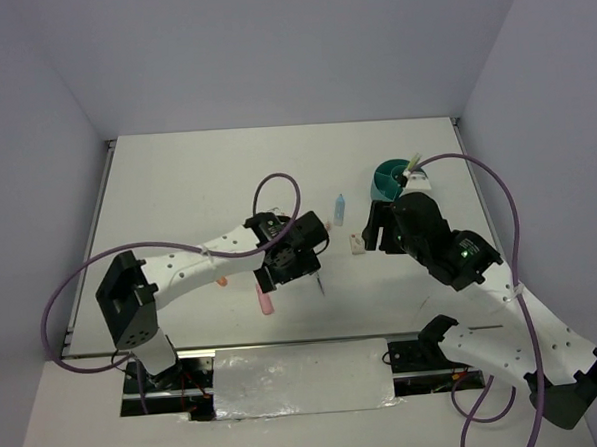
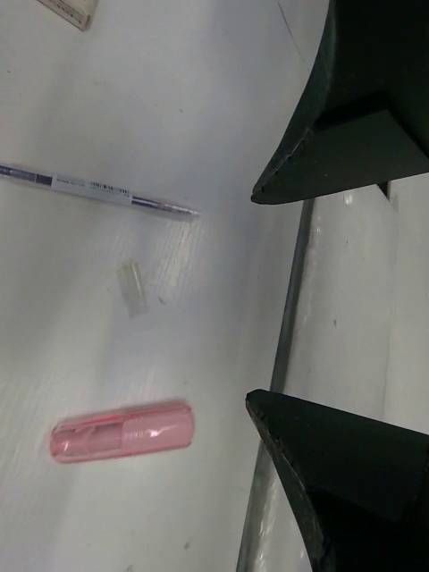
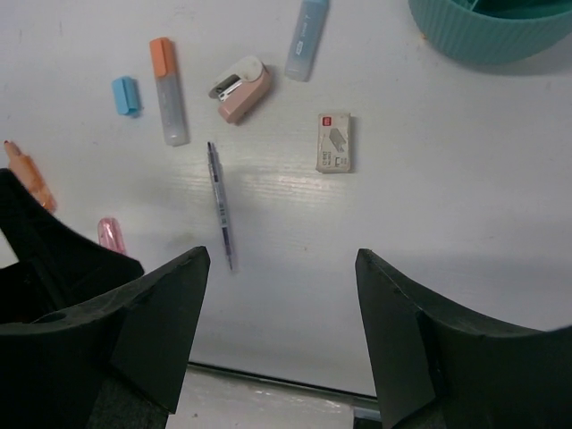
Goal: Sort the stationery into containers
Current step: Pick up the pen cap from the center of the board.
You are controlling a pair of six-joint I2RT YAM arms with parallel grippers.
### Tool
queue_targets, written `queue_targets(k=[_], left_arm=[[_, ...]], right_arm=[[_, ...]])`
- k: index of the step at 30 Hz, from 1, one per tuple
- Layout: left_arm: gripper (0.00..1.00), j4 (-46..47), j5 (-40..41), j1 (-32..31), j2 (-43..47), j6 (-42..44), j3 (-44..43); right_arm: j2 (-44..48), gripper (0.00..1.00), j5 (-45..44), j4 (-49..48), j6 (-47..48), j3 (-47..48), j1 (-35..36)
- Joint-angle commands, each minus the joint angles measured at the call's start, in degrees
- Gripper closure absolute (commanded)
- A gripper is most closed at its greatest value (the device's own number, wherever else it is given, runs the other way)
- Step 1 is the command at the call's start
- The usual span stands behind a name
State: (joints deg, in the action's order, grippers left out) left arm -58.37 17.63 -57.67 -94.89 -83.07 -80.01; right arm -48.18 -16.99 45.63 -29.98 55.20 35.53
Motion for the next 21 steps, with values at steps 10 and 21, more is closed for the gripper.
queue_targets(k=[10,21], left_arm=[[0.1,7.45,-1.89,-0.6,-4.16,-23.36,4.41],[0.12,13.81,0.21,-0.6,-4.16,-45.68,11.01]], right_arm=[[1.86,0.26,8.64,-2.47,0.88,-0.35,-0.46],[7.05,0.26,16.46,-2.39,0.36,-2.46,-0.46]])
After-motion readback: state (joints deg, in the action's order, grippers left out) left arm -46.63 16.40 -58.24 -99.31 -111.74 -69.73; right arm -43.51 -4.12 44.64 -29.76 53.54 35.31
